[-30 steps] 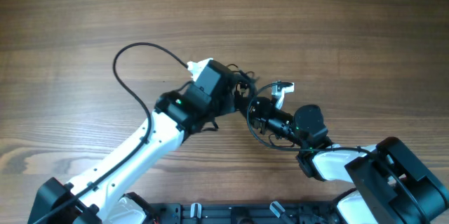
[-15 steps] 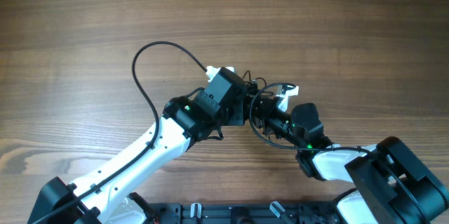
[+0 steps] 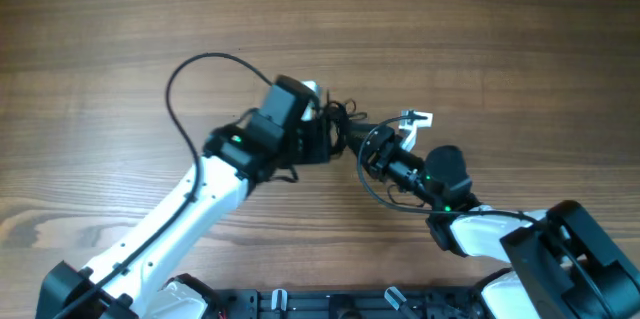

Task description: Untangle cables

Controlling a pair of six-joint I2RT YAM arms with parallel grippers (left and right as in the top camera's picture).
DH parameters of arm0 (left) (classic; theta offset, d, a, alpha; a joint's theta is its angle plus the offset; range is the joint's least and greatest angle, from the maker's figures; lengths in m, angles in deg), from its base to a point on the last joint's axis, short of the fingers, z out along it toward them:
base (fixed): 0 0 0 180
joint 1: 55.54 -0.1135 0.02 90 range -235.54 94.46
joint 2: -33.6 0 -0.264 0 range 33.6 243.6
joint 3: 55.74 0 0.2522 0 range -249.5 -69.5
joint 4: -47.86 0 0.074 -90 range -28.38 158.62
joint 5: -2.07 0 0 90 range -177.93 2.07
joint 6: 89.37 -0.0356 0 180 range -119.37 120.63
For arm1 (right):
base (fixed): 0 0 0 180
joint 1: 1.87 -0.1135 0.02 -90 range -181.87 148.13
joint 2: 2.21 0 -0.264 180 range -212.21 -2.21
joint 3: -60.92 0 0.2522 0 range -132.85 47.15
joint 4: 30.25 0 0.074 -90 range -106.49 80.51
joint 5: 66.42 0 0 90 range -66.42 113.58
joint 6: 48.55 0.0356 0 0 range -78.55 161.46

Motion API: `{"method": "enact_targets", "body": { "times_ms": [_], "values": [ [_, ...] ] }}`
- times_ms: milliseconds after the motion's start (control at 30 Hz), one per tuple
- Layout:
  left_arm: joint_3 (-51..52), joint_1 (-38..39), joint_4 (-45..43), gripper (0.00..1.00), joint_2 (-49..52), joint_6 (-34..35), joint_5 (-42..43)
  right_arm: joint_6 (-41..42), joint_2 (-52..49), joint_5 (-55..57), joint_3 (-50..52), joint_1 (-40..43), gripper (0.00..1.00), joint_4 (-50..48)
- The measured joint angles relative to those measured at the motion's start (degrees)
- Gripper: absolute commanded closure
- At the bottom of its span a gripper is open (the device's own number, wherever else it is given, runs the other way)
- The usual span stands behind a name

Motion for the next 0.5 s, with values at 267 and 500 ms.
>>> {"method": "enact_targets", "body": {
  "times_ms": [267,500],
  "values": [
    [0.0,-8.79,0.81,0.96,-0.59,-0.04,2.75,-2.32,1.55,-9.4,0.0,6.86,0.34,-0.26],
    [0.0,-11.78,0.68,0.96,-0.59,-6.84,10.73,-15.58,1.75,-19.82,-0.02,8.28,0.43,5.31]
  ]
}}
